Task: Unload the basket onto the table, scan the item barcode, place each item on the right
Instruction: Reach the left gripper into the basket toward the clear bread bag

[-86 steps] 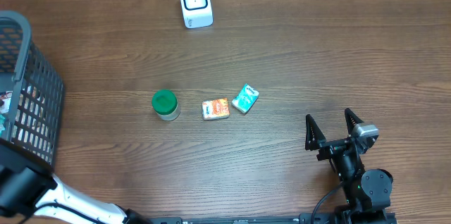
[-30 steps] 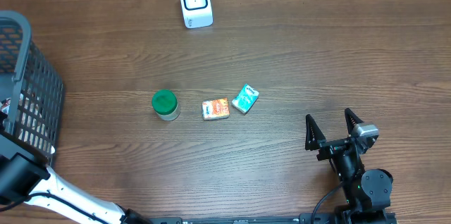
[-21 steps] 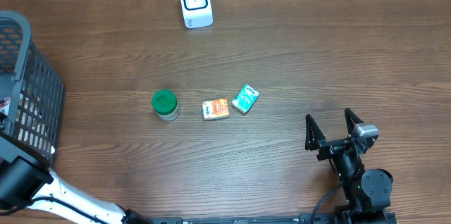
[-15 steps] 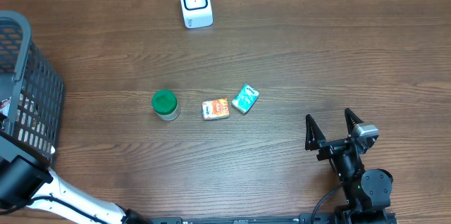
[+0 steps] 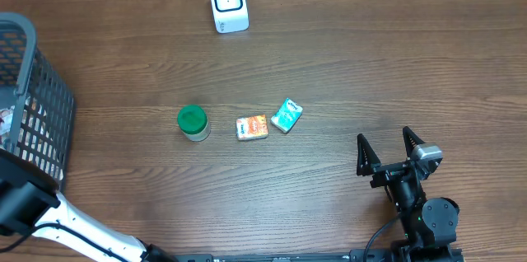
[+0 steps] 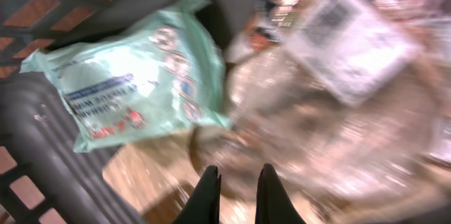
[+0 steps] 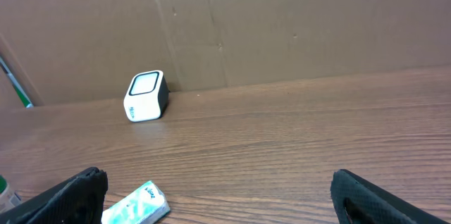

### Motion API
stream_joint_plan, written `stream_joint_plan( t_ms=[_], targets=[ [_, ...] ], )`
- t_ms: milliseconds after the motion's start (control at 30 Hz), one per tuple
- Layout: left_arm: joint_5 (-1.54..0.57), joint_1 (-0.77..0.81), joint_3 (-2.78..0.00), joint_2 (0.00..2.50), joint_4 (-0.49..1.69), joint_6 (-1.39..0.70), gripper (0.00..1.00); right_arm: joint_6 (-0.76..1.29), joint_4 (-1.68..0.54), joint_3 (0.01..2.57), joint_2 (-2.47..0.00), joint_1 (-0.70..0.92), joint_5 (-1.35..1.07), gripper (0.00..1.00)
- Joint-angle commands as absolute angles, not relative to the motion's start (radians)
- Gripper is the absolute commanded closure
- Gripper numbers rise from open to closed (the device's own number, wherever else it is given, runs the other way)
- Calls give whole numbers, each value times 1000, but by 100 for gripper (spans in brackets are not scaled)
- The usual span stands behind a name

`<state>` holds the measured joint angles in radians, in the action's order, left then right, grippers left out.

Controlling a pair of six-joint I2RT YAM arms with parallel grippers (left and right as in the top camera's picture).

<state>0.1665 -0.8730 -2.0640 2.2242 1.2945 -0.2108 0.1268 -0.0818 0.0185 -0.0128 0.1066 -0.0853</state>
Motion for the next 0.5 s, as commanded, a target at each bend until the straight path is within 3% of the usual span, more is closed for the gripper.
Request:
stream_joint_plan(
  t_ms=[0,67,100,167,233,467],
  targets=[
    [109,-850,-2088,2156,1314,-216,96,126,-78,8,-3,111,-76,0],
    [133,-850,-2088,2156,1336,-213,96,126,-78,8,-3,111,-76,0],
    [151,-850,-2083,2158,1346,-213,87,126,-78,8,-3,111,-76,0],
    [186,-854,-2067,2159,1357,-213,59,126,-78,8,-3,111,-76,0],
    [192,-857,-2047,2159,1345,-205,45,126,-78,8,-3,111,-76,0],
    [-53,-851,-1963,2159,1261,-2,45,126,-78,8,-3,111,-76,0]
  ],
)
